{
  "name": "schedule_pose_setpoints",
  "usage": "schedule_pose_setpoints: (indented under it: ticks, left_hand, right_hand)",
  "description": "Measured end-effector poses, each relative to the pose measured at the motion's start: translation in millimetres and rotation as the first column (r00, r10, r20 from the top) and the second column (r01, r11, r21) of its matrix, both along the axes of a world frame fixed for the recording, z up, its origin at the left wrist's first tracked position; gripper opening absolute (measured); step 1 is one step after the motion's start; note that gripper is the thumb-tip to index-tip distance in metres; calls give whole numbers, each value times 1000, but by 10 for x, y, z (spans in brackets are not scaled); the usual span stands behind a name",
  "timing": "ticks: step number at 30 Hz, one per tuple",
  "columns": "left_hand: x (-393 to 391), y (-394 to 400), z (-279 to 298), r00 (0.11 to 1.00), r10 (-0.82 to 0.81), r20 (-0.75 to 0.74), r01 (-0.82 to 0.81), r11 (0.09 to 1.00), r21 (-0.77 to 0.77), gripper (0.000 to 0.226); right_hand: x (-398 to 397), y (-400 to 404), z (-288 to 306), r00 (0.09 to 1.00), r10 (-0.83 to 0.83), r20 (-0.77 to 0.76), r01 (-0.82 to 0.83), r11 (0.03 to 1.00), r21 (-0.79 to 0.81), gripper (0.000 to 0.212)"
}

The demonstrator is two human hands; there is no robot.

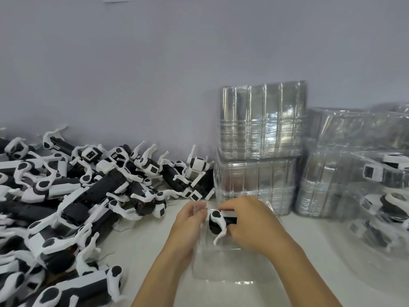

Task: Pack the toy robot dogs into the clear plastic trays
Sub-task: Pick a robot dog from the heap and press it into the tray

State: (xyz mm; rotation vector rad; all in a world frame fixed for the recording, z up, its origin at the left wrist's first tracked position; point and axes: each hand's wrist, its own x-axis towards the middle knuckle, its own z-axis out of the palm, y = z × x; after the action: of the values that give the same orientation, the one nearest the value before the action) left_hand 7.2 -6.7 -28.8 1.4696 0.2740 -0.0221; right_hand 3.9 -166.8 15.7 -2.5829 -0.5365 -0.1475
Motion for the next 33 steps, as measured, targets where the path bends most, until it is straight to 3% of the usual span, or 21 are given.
schedule_pose_setpoints:
  ticks: [12, 19, 26, 33]
  left_hand:
    - [17, 4, 10, 1000, 3, -7, -3, 1000, 5, 22]
    - [50, -2, 24, 999, 17, -35, -17, 1000, 16, 33]
    - [34, -5, 34, 999, 14, -44, -13, 1000, 21, 34]
    - [36, -3, 33, 999, 12, -53, -10, 999, 37, 34]
  right_hand:
    - [-3, 35, -27, 998, -46, 33, 47, 999, -17, 17]
    - [38, 54, -73, 998, -52, 18, 54, 996, -72, 33]
    - [31, -75, 70, 973, 83, -213, -58, 991, 120, 30]
    - [41, -60, 32, 979, 41, -202, -12, 990, 143, 20]
